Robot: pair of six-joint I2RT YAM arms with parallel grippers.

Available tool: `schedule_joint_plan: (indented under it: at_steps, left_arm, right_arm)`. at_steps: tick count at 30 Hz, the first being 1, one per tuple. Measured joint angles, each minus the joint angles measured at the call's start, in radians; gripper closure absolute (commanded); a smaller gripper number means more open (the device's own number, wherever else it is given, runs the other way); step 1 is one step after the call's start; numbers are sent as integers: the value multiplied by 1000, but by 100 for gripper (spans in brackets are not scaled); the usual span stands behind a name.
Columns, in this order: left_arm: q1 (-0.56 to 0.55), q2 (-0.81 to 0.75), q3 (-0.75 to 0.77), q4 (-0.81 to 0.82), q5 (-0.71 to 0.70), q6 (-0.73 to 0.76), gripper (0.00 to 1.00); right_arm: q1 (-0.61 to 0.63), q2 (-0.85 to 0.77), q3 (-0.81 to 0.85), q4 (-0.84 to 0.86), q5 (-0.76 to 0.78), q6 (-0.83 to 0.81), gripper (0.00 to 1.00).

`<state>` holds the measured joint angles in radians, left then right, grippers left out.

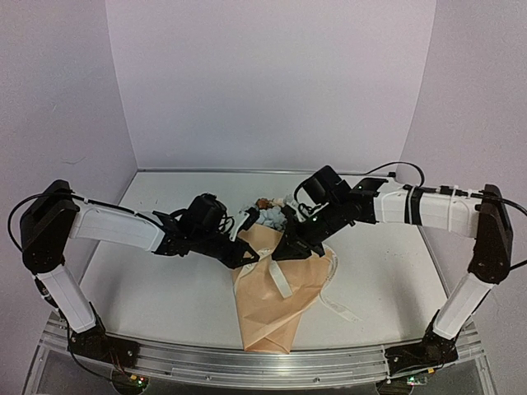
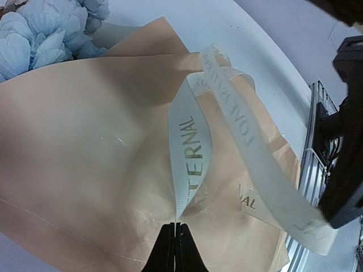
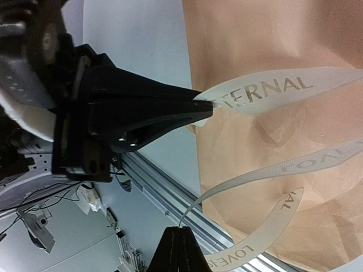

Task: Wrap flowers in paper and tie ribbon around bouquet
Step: Cross the ribbon over the folded bouquet.

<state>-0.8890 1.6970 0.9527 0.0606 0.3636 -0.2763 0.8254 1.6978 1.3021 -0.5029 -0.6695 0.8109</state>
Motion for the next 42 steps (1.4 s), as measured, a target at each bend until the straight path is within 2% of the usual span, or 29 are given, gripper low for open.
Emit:
schedule_joint_plan:
  at_steps: [10, 15, 24, 31, 42]
  left_arm:
    - [0, -78, -13, 3, 12, -13, 100]
    - [0, -95, -37, 5, 59, -13, 100]
    - [0, -112, -93, 9, 140, -36, 100]
    - [0, -77, -91, 10, 170, -38, 99]
    - [0, 71, -3, 9, 266, -39, 95]
  right_arm:
    - [27, 165, 1, 30, 169, -42, 100]
    - [28, 243, 55, 57, 268, -33, 100]
    - [28, 264, 118, 138, 426, 13, 100]
    - [28, 279, 136, 197, 433, 72, 100]
    - [28, 257, 25, 218, 385, 85, 95]
